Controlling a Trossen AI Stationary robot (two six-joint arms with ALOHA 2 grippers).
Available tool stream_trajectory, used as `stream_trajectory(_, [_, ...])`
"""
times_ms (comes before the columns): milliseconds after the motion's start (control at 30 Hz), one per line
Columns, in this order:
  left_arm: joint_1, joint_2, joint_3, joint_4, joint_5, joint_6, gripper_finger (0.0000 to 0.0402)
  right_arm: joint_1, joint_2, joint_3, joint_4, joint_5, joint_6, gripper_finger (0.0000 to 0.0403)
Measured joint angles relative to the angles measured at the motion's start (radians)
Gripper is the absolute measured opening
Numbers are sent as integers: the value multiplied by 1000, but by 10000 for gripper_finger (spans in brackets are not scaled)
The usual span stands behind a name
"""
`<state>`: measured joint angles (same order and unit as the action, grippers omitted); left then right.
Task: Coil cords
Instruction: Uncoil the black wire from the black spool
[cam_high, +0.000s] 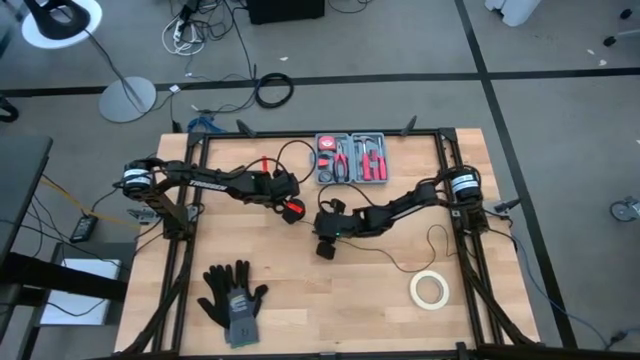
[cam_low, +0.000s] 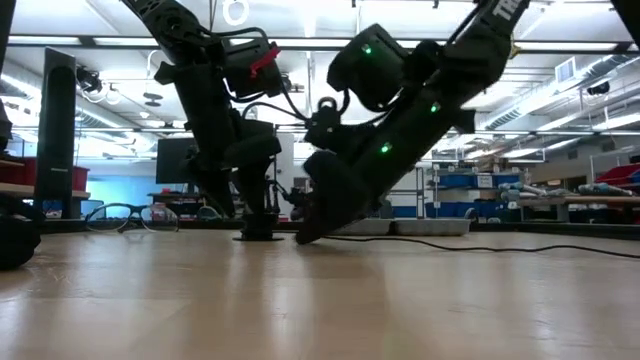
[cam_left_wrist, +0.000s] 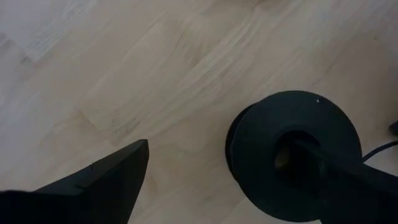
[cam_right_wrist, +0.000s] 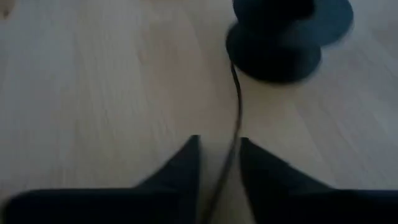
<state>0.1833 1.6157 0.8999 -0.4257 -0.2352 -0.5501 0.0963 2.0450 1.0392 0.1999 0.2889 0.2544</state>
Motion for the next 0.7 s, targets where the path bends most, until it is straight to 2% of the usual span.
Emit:
stream_trajectory(100, [0, 0, 0, 3, -3, 6, 392, 6, -41, 0, -121, -21, 27, 31])
stream_trajectory(133, [0, 0, 0, 2, -4, 8, 392, 11, -56, -1, -151, -28, 30, 17])
stream_trajectory(367, [0, 0, 0, -13, -10, 7, 392, 66, -184, -7, -502, -163, 73, 5])
stream_trajectory(700, [0, 0, -1, -16, -11, 7, 392, 217, -322, -12, -1093, -431, 287, 1])
